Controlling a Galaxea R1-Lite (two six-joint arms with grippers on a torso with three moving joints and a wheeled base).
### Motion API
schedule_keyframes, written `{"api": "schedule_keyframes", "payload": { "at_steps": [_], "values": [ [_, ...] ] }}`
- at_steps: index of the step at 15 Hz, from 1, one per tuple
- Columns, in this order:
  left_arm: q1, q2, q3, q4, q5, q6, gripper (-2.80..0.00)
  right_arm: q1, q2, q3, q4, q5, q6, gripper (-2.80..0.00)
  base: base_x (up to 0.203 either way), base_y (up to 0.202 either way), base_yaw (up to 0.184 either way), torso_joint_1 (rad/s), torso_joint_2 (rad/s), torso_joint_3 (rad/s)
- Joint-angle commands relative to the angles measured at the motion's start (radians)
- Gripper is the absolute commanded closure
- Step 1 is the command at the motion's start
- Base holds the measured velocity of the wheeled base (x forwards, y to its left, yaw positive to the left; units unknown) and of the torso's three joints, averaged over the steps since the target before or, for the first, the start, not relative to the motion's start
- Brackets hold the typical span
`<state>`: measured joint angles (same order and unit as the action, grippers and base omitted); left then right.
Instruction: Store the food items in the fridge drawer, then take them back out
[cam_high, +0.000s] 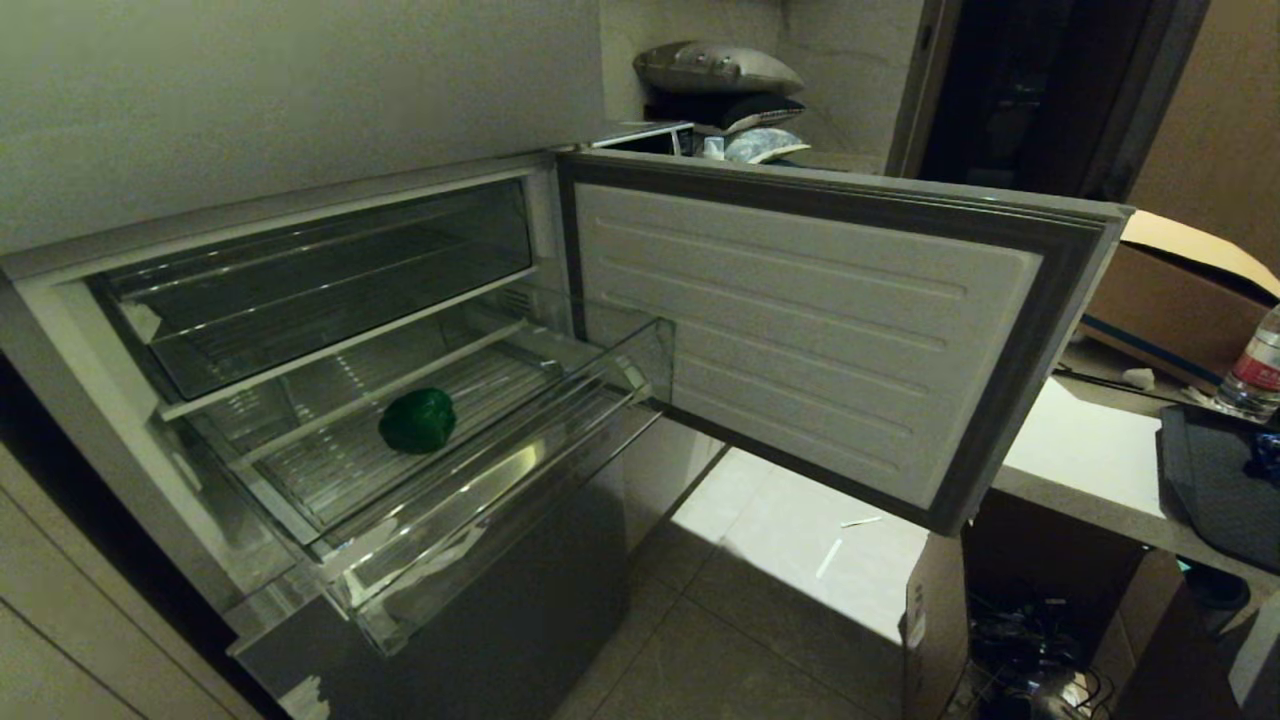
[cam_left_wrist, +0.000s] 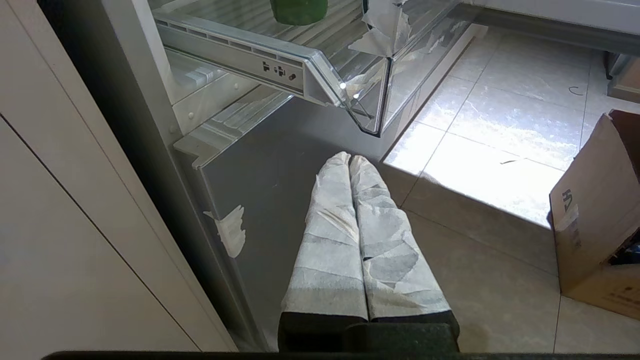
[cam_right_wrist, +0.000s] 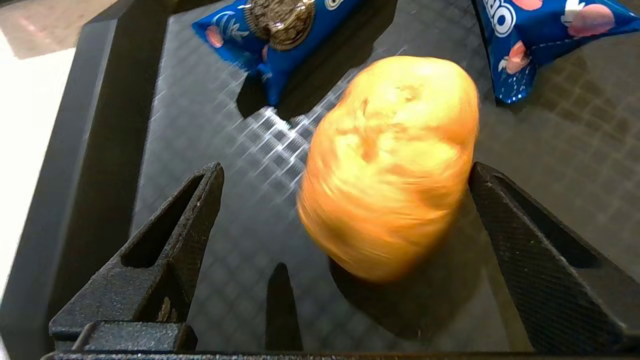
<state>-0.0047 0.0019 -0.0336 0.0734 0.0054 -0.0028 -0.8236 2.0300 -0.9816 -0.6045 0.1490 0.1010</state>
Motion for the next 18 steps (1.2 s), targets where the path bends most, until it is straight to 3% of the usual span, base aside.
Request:
{"api": "schedule_keyframes", "payload": {
  "at_steps": [1,16,17,18],
  "values": [
    [0.002,0.001,0.0,0.0,0.001,0.0,0.0,0.0,-0.005,0.003,-0.002,0.003,-0.001,-2.8,0.0,0.0,0.0,0.0,0.0,0.0],
    [0.002,0.001,0.0,0.0,0.001,0.0,0.0,-0.005,0.137,-0.138,-0.003,-0.003,-0.009,-2.8,0.0,0.0,0.0,0.0,0.0,0.0],
    [0.0,0.001,0.0,0.0,0.001,0.0,0.0,-0.003,0.138,-0.137,-0.004,-0.003,-0.009,0.0,0.0,0.0,0.0,0.0,0.0,0.0],
    [0.0,0.001,0.0,0.0,0.001,0.0,0.0,-0.003,0.138,-0.138,-0.004,-0.003,-0.01,0.0,0.0,0.0,0.0,0.0,0.0,0.0]
  ]
}}
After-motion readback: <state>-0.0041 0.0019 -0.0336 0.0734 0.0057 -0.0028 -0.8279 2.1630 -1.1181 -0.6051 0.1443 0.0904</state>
